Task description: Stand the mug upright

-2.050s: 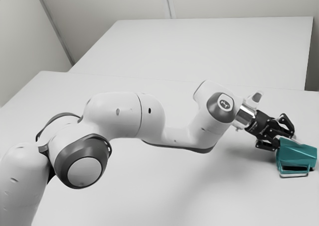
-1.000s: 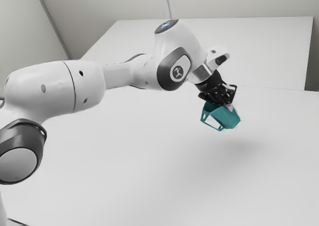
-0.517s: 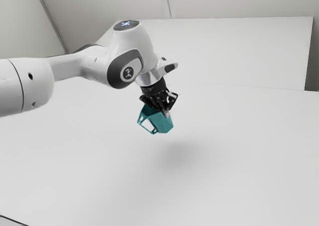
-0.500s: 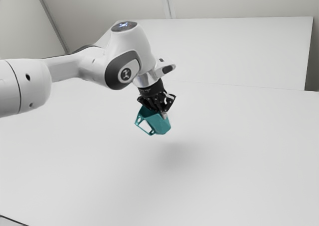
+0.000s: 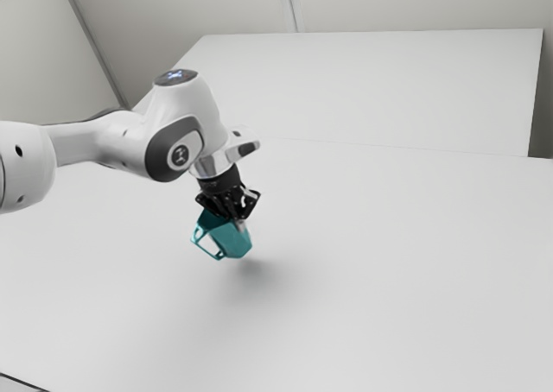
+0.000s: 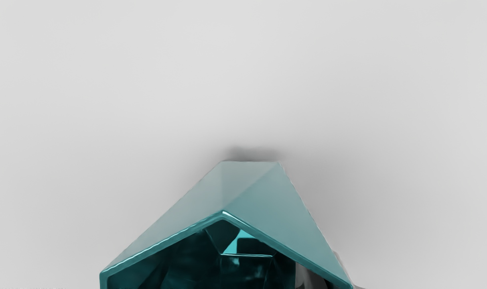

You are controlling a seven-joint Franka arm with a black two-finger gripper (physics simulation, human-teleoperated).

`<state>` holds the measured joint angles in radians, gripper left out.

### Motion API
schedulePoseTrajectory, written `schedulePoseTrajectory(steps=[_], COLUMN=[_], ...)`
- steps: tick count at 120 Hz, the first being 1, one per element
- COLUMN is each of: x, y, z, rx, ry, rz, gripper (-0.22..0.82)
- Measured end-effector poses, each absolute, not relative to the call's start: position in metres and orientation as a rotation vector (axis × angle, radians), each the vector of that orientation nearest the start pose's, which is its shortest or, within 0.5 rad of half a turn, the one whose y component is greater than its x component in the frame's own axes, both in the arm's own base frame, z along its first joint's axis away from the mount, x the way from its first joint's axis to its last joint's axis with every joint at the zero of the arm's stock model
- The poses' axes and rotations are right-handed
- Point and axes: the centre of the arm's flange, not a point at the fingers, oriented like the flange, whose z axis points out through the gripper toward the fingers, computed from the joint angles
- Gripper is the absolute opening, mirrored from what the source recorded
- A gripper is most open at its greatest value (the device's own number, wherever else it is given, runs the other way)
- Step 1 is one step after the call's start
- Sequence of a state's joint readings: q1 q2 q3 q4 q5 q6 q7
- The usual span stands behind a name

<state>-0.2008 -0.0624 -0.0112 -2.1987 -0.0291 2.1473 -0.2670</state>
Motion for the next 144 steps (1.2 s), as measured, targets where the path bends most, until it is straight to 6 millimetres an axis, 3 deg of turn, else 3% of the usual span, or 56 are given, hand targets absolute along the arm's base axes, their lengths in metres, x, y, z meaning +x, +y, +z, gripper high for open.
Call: schedulePoseTrajectory(steps=[29,59,99,123,144], x=[0.508,0.512,0.512,0.511,0.508], y=[-0.095,-0.093,-0.091,-0.092,-0.092], z=[0.391,0.364,0.348,0.353,0.378], rx=[-3.149,-3.140,-3.135,-3.139,-3.147], ry=[-0.113,-0.095,-0.081,-0.073,-0.064], rz=[0.049,0.108,0.141,0.139,0.091], gripper=[-0.18,-0.18,-0.18,0.25,0.45])
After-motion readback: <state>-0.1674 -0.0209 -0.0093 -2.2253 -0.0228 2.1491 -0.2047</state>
